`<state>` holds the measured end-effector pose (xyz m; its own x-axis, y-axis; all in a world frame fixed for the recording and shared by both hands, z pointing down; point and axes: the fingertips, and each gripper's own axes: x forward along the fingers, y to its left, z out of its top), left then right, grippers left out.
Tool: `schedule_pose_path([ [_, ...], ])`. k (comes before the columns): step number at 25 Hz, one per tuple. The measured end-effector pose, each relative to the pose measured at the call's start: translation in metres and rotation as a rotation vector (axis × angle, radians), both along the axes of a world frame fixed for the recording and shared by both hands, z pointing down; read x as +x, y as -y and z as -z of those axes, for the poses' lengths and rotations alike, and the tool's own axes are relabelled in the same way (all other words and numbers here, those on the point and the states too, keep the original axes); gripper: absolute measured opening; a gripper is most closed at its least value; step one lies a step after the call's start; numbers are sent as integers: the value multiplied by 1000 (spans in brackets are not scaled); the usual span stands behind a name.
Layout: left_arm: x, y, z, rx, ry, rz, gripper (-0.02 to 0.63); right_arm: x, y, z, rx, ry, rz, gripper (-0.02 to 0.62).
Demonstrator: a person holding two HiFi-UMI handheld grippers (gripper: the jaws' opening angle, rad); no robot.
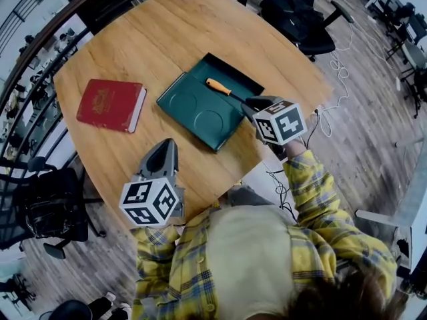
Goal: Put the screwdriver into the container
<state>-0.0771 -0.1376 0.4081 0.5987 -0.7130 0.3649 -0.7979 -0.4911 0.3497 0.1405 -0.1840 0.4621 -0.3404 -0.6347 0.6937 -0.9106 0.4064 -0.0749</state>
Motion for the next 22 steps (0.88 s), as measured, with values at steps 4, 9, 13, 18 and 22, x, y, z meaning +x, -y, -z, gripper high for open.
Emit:
schedule_pose_path([
  [4, 0, -2, 0, 0, -2, -12, 11, 0, -11, 3, 10, 7, -19, 112],
  [9, 3, -7, 1, 2, -3, -31, 11, 3, -26, 6, 13, 18, -44, 110],
  [13, 4, -10, 0, 2, -2, -35, 11, 3, -37, 8, 24, 31, -55, 110],
  [18, 6, -14, -2, 1, 2, -43, 11, 3, -51, 10, 37, 46, -69, 107],
  [22, 9, -17, -3, -2, 7, -52, 11, 0, -59, 15, 50, 60, -71, 106],
])
